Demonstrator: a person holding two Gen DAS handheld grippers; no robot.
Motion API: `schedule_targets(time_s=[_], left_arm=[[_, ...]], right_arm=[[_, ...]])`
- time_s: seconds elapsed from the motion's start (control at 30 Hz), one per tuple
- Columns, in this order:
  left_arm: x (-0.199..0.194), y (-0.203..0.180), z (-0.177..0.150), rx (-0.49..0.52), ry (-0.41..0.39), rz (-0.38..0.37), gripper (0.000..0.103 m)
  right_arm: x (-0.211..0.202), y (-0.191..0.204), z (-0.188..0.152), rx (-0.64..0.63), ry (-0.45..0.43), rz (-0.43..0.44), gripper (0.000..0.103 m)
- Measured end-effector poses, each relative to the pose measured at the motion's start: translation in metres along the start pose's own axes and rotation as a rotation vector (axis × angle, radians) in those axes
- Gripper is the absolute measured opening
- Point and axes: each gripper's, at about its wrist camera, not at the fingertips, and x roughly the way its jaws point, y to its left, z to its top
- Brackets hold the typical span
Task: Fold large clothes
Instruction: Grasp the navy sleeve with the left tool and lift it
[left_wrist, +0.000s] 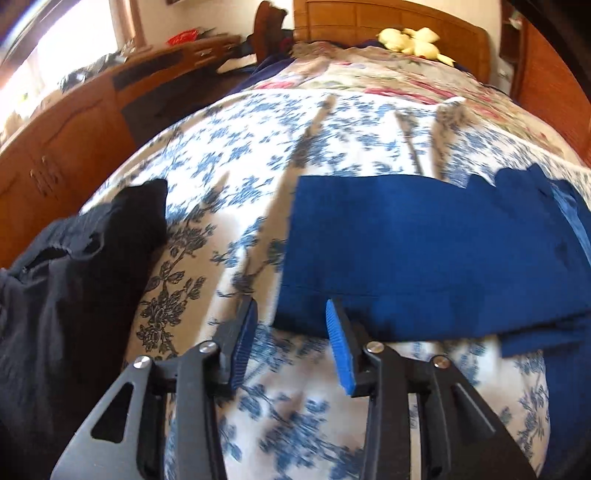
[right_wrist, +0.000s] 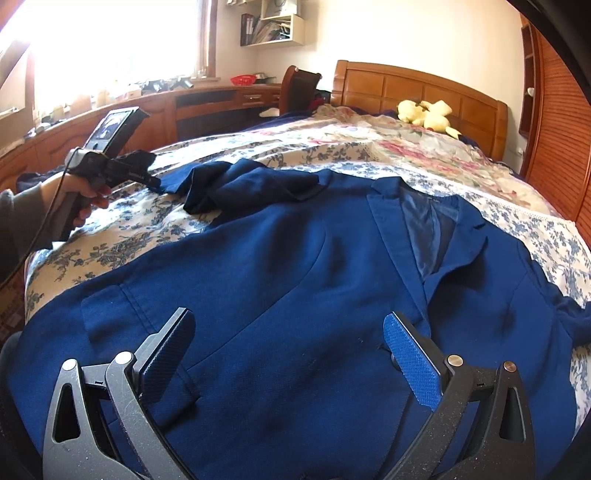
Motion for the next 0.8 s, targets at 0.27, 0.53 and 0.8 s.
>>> schedule_targets(time_s=[0.27, 0.53, 0.8], left_arm=[[0.006, 0.006, 0.000, -0.020, 0.009, -0.044, 0.047], [0.003, -0.020, 0.003, 0.056, 0.027, -0.021, 0.018], [-0.059, -0.054, 0.018, 0.091, -0.111, -0.062, 0.004]], right_arm=[[0.007, -0.003, 0.000, 0.011, 0.025, 0.022, 0.103], [0.008, -0.002, -0.001, 0.010, 0.024, 0.019, 0.103], [0.003, -0.002, -0.001, 0.011, 0.009, 0.008, 0.103]])
